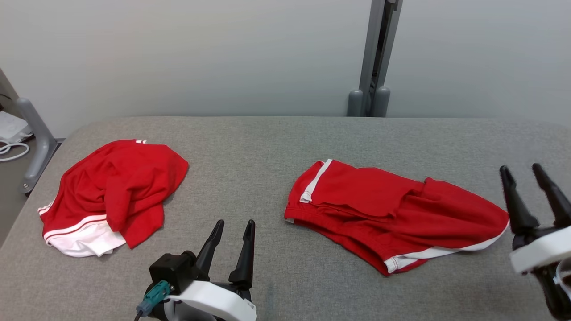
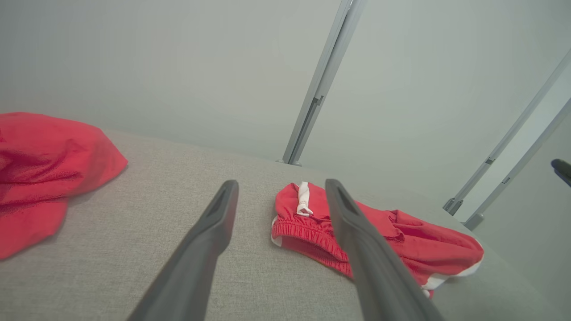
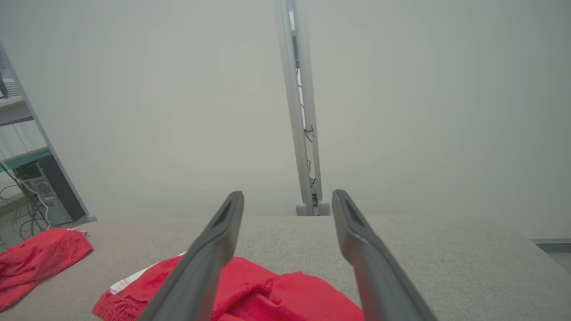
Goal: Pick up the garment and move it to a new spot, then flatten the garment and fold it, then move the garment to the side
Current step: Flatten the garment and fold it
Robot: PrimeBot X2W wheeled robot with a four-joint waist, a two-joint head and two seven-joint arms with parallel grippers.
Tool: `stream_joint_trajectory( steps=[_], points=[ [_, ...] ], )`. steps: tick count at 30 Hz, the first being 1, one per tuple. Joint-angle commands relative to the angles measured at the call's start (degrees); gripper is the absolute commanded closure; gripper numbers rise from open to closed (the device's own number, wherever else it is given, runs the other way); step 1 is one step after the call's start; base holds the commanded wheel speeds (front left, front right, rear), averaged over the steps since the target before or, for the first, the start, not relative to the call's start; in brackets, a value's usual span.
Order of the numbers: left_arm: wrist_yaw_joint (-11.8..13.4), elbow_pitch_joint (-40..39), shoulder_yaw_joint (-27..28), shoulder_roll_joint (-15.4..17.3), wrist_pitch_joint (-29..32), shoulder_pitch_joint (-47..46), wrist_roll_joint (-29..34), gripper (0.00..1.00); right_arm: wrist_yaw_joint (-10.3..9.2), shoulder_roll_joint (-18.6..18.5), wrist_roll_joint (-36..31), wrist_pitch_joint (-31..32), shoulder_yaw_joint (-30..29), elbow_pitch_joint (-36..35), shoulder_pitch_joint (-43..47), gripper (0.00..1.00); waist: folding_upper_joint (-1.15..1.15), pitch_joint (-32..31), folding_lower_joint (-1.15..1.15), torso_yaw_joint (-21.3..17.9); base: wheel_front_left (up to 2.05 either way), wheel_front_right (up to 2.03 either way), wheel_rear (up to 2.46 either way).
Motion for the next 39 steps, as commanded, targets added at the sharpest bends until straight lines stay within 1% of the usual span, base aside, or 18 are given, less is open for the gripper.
stream_joint_trajectory(
  steps=[1,3,4,7,13,17,20,24,31,35,39],
  points=[
    [-0.4,-0.5,0.6,0.3,-0.2,0.6,0.4,0.00,0.00,0.9,-3.9,0.0,-0.6,-4.0,3.4,0.00,0.00,-0.2,0.00,-0.5,0.00,0.00,0.00],
    [0.0,-0.9,1.1,0.3,-0.2,0.7,0.6,0.00,0.00,1.8,-6.4,0.0,-1.6,-7.5,5.7,0.00,0.00,-0.2,0.00,-0.6,0.00,0.00,0.00],
    [0.0,-0.9,1.1,0.3,-0.2,0.7,0.6,0.00,0.00,1.8,-6.4,0.0,-1.6,-7.5,5.7,0.00,0.00,-0.2,0.00,-0.6,0.00,0.00,0.00],
    [0.1,-1.2,1.6,0.3,-0.2,1.2,1.1,0.00,0.00,2.5,-9.5,0.0,-2.4,-9.9,8.5,0.00,0.00,0.0,0.00,-0.6,0.00,0.00,0.00],
    [-0.1,-0.9,2.1,0.3,-0.2,1.9,2.0,0.00,0.00,3.6,-11.3,0.0,-3.1,-10.8,10.3,0.00,0.00,0.0,0.00,-0.1,0.00,0.00,0.00],
    [-0.3,-0.8,1.0,0.3,-0.2,1.4,2.1,0.00,0.00,3.1,-12.2,0.0,-1.5,-10.4,9.8,0.00,0.00,0.3,0.00,1.2,0.00,0.00,0.00],
    [-0.3,-0.5,-0.1,0.3,-0.2,0.9,2.1,0.00,0.00,2.2,-12.7,0.0,1.4,-8.1,8.3,0.00,0.00,1.1,0.00,2.5,0.00,0.00,0.00],
    [0.1,-0.2,-1.8,0.3,-0.2,0.6,2.0,0.00,0.00,0.7,-13.7,0.0,7.9,-2.7,4.9,0.00,0.00,2.2,0.00,5.0,0.00,0.00,0.00],
    [1.7,-1.3,-4.8,0.3,-0.2,-0.3,1.2,0.00,0.00,-2.4,-13.2,0.0,18.1,6.7,-3.3,0.00,0.00,5.3,0.00,10.6,0.00,0.00,0.00],
    [2.5,-1.9,-5.6,0.3,-0.2,0.1,1.1,0.00,0.00,-4.0,-12.2,0.0,22.3,10.9,-6.5,0.00,0.00,6.4,0.00,13.2,0.00,0.00,0.00],
    [2.9,-2.4,-6.0,0.3,-0.2,0.4,1.1,0.00,0.00,-5.4,-10.7,0.0,25.9,14.0,-8.6,0.00,0.00,7.0,0.00,14.8,0.00,0.00,0.00]
  ],
)
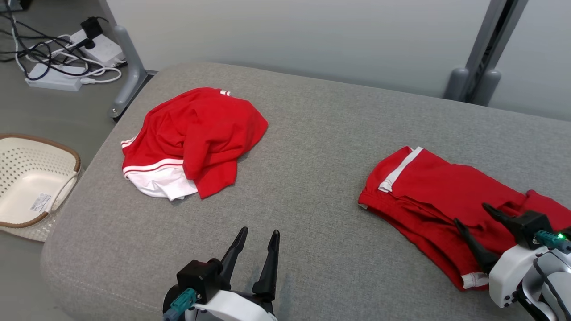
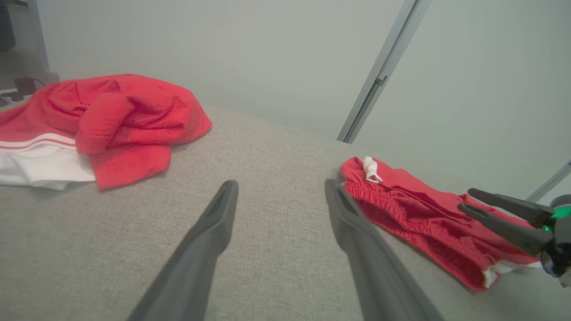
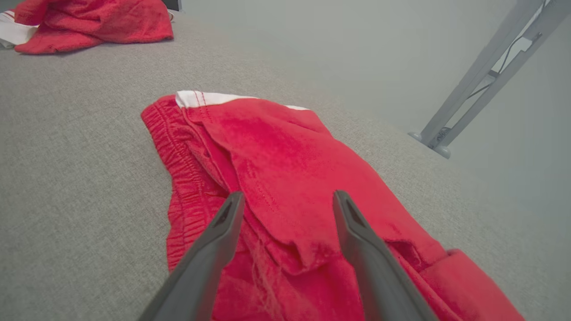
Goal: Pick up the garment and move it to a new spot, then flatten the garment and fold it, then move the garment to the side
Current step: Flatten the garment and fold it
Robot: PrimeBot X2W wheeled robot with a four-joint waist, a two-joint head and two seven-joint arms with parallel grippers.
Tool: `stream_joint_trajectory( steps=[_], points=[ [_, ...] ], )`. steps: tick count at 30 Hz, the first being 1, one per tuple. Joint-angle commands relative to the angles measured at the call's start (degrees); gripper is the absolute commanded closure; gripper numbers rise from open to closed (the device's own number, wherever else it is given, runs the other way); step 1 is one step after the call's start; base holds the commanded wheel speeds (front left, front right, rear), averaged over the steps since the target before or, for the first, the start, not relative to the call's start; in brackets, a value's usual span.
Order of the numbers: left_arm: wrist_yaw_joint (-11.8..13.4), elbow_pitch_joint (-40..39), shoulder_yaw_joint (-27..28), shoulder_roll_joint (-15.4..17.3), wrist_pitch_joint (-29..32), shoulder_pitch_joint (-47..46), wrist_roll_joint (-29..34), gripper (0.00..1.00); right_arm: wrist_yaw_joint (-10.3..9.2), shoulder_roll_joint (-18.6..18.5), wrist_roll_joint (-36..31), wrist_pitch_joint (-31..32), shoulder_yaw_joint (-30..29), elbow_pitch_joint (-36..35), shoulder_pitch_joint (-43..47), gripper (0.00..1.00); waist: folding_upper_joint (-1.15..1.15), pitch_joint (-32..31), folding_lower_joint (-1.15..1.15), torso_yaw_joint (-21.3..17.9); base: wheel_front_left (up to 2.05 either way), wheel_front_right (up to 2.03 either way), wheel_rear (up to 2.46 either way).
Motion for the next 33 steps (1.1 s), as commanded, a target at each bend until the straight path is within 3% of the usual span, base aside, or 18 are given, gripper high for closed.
stream_joint_trajectory(
  steps=[1,3,5,16,25,33],
  points=[
    [0.4,-0.4,0.0,0.2,-0.2,0.0,-0.1,0.00,-0.02,-0.7,0.9,0.0,0.7,1.3,-1.0,0.00,0.00,0.7,0.00,1.2,0.00,0.00,0.00],
    [0.4,-0.6,-0.1,0.3,-0.2,0.1,-0.1,0.00,-0.02,-0.7,2.3,0.0,1.7,3.3,-1.6,0.00,0.00,0.8,0.00,1.4,0.00,0.00,0.00],
    [0.5,-0.7,-0.2,0.2,-0.2,0.2,-0.1,0.00,-0.02,-0.5,3.7,0.0,2.4,5.0,-2.4,0.98,0.00,0.8,0.00,1.6,0.00,0.00,0.00],
    [1.5,-1.7,-0.8,0.3,-0.2,-0.9,-0.1,0.00,-0.02,-2.0,9.4,0.0,3.5,4.9,-5.7,1.00,0.00,2.0,0.00,1.0,0.00,0.00,0.00],
    [1.9,-2.2,-1.8,0.3,-0.2,-1.5,-0.4,0.00,-0.02,-4.1,17.4,0.0,-5.0,3.2,-10.4,1.00,0.00,3.7,0.00,0.3,0.00,0.00,0.00],
    [3.1,-3.3,-4.1,0.3,-0.2,-2.1,-0.6,0.00,-0.01,-5.7,34.0,3.8,-14.4,19.4,-17.7,1.00,0.00,7.1,0.00,2.7,0.00,0.00,0.00]
  ],
)
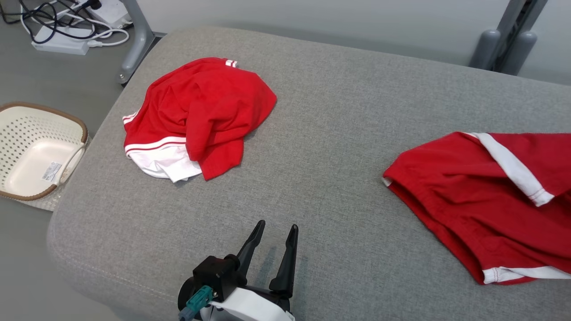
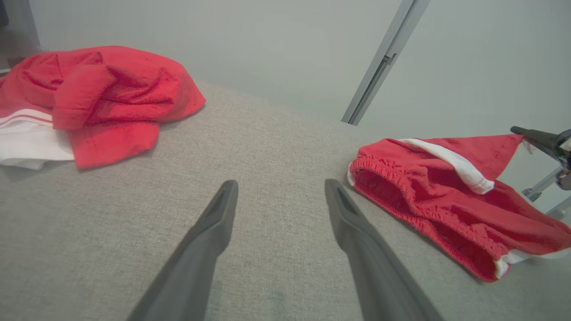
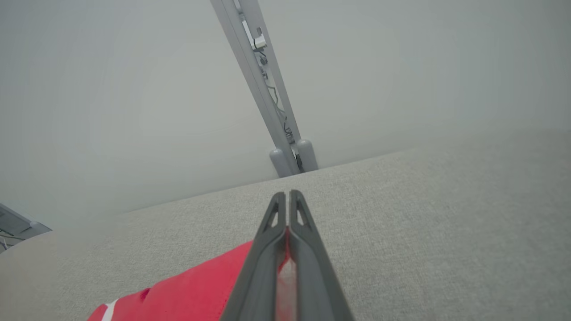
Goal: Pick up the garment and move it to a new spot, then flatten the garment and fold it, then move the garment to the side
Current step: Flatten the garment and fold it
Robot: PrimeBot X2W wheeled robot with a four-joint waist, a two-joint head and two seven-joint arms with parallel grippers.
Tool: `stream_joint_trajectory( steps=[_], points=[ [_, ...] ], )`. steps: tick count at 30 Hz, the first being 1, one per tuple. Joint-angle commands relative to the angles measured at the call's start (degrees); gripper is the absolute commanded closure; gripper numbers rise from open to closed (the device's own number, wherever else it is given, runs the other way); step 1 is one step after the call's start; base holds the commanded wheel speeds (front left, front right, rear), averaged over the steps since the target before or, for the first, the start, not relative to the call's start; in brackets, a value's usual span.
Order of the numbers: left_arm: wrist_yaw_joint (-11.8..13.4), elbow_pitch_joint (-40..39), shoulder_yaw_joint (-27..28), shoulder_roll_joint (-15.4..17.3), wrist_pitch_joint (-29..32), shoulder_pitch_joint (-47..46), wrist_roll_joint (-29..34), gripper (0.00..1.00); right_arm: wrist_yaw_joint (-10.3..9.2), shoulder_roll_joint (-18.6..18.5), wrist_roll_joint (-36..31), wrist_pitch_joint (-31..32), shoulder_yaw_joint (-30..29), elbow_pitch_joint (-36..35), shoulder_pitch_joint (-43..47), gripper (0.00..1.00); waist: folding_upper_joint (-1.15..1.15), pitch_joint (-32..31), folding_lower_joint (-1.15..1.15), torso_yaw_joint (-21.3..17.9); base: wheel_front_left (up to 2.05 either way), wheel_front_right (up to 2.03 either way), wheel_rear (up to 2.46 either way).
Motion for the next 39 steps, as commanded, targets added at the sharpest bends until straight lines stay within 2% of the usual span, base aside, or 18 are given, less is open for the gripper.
stream_joint_trajectory(
  steps=[1,2,3,4,8,12,16,17,18,23,26,29,34,39],
  points=[
    [0.4,-0.4,0.0,0.3,-0.2,-0.8,0.0,0.00,0.00,-0.1,1.2,0.5,-0.9,2.0,-0.9,1.00,0.00,0.9,0.00,0.8,0.00,0.00,0.00],
    [0.6,-0.5,-0.1,0.3,-0.2,-0.7,0.0,0.00,0.00,-0.4,2.4,0.7,-2.1,5.1,-1.6,1.00,0.00,1.2,0.00,1.0,0.00,0.00,0.00],
    [0.7,-0.7,-0.2,0.3,-0.2,-0.7,0.0,0.00,0.00,-0.8,2.7,0.5,-2.8,7.6,-2.4,0.87,0.00,1.3,0.00,1.1,0.00,0.00,0.00],
    [0.8,-0.7,-0.3,0.2,-0.2,-0.8,0.0,0.00,0.00,-0.8,2.9,0.3,-3.3,10.1,-3.2,0.00,0.00,1.5,0.00,1.2,0.00,0.00,0.00],
    [1.2,-0.7,0.2,0.3,-0.2,-1.0,-0.1,0.00,0.01,0.3,2.2,-1.4,-3.4,14.9,-4.9,0.00,0.00,1.1,0.00,0.6,0.00,0.00,0.00],
    [0.9,-0.2,0.9,0.3,-0.2,-1.3,0.2,0.00,0.00,1.8,-0.4,-3.0,-0.8,12.1,-4.0,0.00,0.00,-0.5,0.00,-1.4,0.00,0.00,0.00],
    [0.2,0.6,2.5,0.3,-0.2,-1.5,0.6,0.00,0.00,2.6,-3.2,-3.9,1.6,4.3,-2.0,0.00,0.00,-2.7,0.00,-4.4,0.00,0.00,0.00],
    [-0.1,0.9,3.6,0.3,-0.2,-1.8,0.7,0.00,0.00,2.1,-5.7,-4.0,0.3,-1.6,-1.0,0.00,0.00,-4.0,0.00,-6.3,0.00,0.00,0.00],
    [-0.1,0.9,3.6,0.3,-0.2,-1.8,0.7,0.00,0.00,2.1,-5.7,-4.0,0.3,-1.6,-1.0,0.00,0.00,-4.0,0.00,-6.3,0.00,0.00,0.00],
    [-1.2,1.5,6.6,0.3,-0.2,-1.6,0.2,0.00,0.00,4.4,-15.3,-3.9,-4.9,-16.4,7.2,0.00,0.00,-7.3,0.00,-10.6,0.00,0.00,0.00],
    [-1.6,1.6,9.2,0.3,-0.2,-0.6,0.2,0.00,0.00,7.1,-21.4,-3.9,-10.0,-23.7,13.5,0.00,0.00,-9.3,0.00,-13.2,0.00,0.00,0.00],
    [-2.3,1.9,11.2,0.2,-0.2,0.1,0.5,0.00,0.00,10.0,-27.4,-3.9,-12.5,-31.1,19.4,0.00,0.00,-10.5,0.00,-15.3,0.00,0.00,0.00],
    [-2.7,1.9,13.6,0.3,-0.2,0.8,0.3,0.00,0.00,14.3,-32.6,-3.9,-15.1,-39.5,28.0,0.00,0.00,-11.3,0.00,-18.1,0.00,0.00,0.00],
    [-3.0,2.6,14.7,0.3,-0.2,1.4,0.3,0.00,0.00,16.5,-34.1,-3.9,-15.6,-42.2,32.0,0.00,0.00,-11.2,0.00,-20.2,0.00,0.00,0.00]
  ],
)
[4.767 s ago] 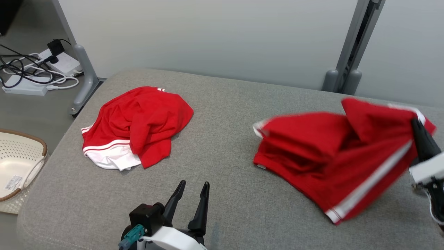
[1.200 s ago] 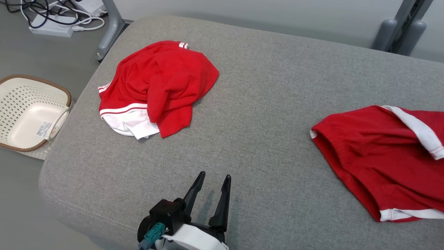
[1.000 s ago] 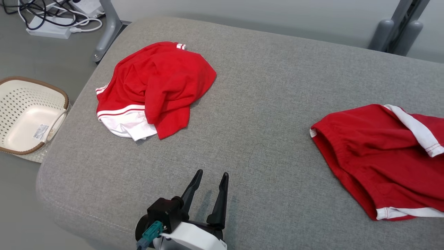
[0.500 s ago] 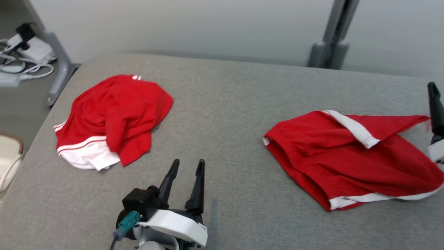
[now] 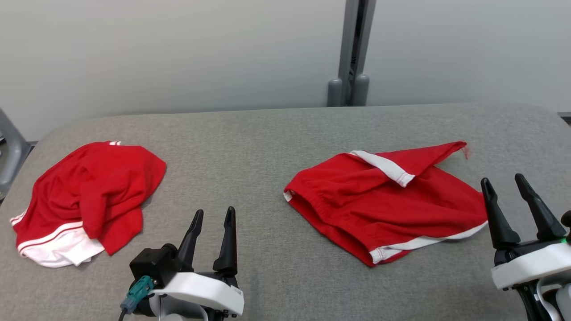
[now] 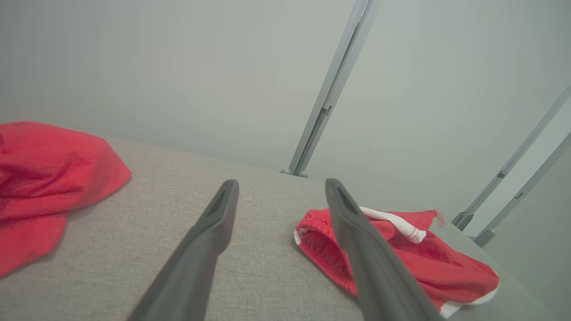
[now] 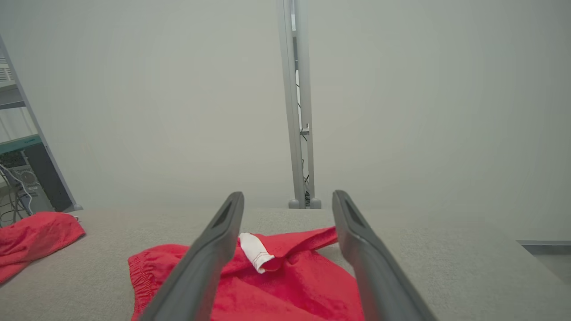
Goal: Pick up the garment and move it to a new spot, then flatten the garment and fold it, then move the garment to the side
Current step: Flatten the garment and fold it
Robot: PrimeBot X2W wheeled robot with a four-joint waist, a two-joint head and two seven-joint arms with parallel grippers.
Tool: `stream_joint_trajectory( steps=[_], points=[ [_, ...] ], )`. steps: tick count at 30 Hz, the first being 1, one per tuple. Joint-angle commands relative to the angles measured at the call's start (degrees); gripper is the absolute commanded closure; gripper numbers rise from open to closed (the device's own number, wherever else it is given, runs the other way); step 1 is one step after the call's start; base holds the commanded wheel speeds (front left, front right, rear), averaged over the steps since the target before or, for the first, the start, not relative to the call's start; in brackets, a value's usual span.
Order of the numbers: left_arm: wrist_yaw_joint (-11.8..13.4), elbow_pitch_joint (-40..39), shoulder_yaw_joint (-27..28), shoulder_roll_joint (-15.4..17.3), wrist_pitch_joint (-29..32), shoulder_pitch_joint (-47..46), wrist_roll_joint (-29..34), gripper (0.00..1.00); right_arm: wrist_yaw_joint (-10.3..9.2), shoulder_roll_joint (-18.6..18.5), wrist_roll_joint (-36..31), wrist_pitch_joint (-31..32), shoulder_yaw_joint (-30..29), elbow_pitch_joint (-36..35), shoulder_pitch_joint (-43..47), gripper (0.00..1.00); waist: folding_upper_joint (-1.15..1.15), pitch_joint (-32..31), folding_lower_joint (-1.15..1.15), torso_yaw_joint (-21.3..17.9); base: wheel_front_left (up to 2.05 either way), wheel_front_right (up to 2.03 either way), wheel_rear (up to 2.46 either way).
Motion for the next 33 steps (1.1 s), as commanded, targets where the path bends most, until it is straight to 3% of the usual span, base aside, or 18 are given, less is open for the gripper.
stream_joint_trajectory(
  steps=[1,11,19,33],
  points=[
    [-0.2,0.4,0.2,0.3,-0.2,0.4,0.2,0.00,0.00,0.0,-0.1,-0.3,-0.1,-0.6,0.4,0.00,0.00,0.0,0.00,-1.0,0.00,0.00,0.00],
    [1.2,2.9,-0.7,0.3,-0.2,-2.8,-2.3,0.00,0.00,-0.6,-0.9,-0.3,0.8,-2.5,-0.1,0.00,0.00,2.9,0.00,-4.5,0.00,0.00,0.00],
    [7.0,16.7,-7.3,0.3,-0.2,-14.3,-7.8,0.00,0.00,-2.1,-2.1,-0.3,2.5,-5.3,-1.3,0.00,0.00,8.5,0.00,-9.5,0.00,0.00,0.00],
    [7.9,36.6,-19.2,0.3,-0.2,-30.6,-22.6,0.00,0.00,-2.0,-0.1,-0.3,2.2,-6.1,-3.0,0.00,0.00,12.6,0.00,-15.0,0.00,0.00,0.00]
  ],
)
